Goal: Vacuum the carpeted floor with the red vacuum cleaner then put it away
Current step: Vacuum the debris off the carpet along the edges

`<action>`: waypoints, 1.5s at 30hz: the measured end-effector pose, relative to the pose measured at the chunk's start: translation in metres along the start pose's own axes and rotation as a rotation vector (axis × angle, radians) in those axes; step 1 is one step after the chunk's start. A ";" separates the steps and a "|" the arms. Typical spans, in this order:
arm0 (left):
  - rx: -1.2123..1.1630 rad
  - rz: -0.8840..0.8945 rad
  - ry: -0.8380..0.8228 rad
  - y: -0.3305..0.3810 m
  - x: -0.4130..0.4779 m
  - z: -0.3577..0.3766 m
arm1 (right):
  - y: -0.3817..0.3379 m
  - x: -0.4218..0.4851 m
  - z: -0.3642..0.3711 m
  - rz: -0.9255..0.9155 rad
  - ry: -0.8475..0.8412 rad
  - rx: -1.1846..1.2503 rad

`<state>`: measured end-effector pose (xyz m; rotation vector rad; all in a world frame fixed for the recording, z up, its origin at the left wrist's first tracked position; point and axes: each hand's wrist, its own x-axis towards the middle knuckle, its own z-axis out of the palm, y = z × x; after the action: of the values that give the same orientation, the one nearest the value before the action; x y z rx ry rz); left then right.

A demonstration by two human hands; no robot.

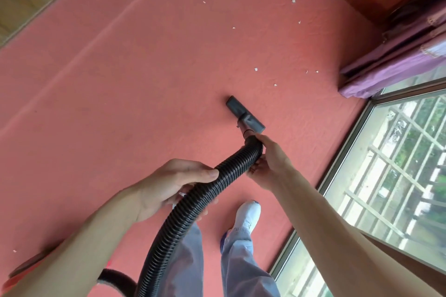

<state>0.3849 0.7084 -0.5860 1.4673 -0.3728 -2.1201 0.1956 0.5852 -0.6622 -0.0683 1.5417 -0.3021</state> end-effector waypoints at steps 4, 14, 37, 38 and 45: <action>0.023 0.044 0.085 0.016 0.014 -0.009 | -0.011 0.013 0.026 -0.059 0.061 0.036; 0.032 0.062 0.297 0.037 0.108 0.021 | -0.091 0.098 0.029 -0.141 0.149 -0.022; 0.008 -0.014 0.209 0.057 0.097 -0.017 | -0.116 0.079 0.085 -0.101 0.124 -0.166; 0.011 -0.009 0.246 0.058 0.106 -0.009 | -0.124 0.085 0.084 -0.115 0.127 -0.171; 0.023 0.030 0.285 0.063 0.136 0.027 | -0.165 0.076 0.052 -0.114 0.071 -0.201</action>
<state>0.3401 0.5775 -0.6499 1.7355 -0.3102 -1.8539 0.2228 0.4015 -0.6962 -0.3067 1.6377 -0.2411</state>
